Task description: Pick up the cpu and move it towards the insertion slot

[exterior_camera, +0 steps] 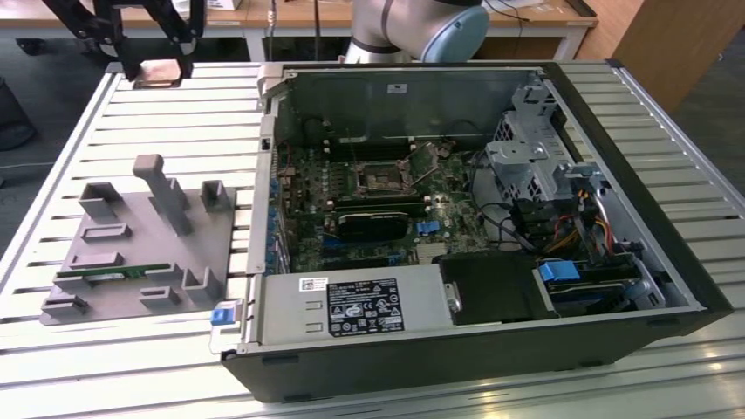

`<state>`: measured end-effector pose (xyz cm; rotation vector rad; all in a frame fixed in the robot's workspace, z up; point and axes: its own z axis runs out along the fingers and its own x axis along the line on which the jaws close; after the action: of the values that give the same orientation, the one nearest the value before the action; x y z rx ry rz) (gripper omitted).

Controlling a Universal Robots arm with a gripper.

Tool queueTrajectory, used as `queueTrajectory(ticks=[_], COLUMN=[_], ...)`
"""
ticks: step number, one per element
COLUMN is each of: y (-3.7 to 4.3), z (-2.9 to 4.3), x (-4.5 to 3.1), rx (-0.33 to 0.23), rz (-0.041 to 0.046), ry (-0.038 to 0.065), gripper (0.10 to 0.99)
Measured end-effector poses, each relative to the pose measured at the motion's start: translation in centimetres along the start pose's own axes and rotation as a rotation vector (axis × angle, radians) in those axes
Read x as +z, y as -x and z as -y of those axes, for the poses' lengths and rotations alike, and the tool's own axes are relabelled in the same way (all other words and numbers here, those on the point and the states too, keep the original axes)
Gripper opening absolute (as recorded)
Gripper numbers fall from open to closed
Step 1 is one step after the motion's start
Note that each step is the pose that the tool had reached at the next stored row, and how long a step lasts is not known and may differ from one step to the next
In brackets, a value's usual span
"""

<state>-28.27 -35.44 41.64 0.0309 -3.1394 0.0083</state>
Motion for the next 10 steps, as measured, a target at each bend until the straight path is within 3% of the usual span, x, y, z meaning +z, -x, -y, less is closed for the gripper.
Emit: queueTrajectory(ticks=[10], y=[0.69], z=[0.01], x=[0.0], rx=[0.0], rz=[0.0], ry=[0.0], gripper=[0.541])
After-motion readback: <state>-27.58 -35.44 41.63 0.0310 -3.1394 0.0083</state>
